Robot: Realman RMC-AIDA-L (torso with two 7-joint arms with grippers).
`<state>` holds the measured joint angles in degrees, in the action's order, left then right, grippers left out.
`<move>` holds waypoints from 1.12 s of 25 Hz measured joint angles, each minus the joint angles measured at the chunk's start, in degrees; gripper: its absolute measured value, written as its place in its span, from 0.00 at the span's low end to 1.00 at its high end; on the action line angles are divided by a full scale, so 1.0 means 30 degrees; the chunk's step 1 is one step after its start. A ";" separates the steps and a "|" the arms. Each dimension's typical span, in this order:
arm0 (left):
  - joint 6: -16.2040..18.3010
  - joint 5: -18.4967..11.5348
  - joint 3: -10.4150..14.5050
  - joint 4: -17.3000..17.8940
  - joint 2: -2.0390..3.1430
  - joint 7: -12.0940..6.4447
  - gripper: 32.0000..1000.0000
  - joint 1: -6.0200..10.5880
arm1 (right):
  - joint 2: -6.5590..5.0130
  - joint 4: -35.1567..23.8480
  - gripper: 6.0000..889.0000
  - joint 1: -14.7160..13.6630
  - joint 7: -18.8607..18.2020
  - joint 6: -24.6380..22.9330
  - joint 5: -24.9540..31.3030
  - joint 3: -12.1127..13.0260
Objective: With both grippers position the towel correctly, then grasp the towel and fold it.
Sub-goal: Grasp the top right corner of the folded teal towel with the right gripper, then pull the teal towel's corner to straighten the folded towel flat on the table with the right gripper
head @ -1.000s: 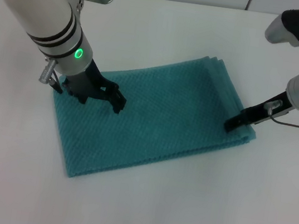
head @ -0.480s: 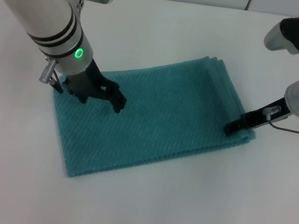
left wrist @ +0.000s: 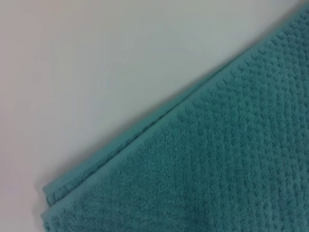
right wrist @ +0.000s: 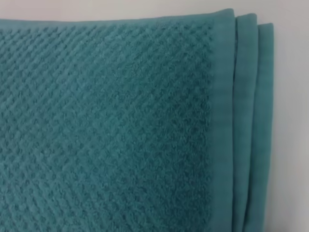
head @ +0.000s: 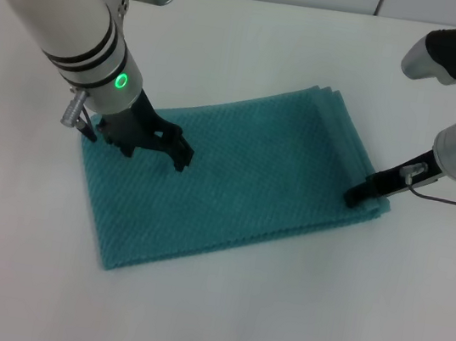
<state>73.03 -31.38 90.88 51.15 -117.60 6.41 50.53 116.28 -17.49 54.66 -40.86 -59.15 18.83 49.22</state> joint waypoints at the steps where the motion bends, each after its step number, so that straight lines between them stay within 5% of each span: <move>1: -0.0001 0.0000 0.0000 0.0000 0.0000 0.0000 0.86 0.0001 | 0.0000 0.0000 0.84 0.0001 0.0012 0.0003 -0.0018 0.0000; 5: 0.0000 0.0000 0.0001 0.0001 -0.0001 -0.0026 0.85 0.0000 | 0.0001 0.0000 0.78 0.0016 -0.0006 0.0021 -0.0055 0.0000; 21: 0.0000 0.0000 0.0000 0.0001 -0.0001 -0.0142 0.85 -0.0080 | -0.0032 -0.0113 0.08 0.0163 -0.0119 -0.0323 -0.0265 -0.0001; 28: -0.0049 0.0003 -0.0001 0.0001 0.0032 -0.0189 0.85 -0.0166 | 0.0012 -0.0234 0.10 0.0176 -0.0551 -0.1168 -0.0224 -0.0002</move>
<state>72.89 -31.37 90.87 51.15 -117.50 5.85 50.04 116.32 -18.19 55.19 -42.51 -62.65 18.16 49.21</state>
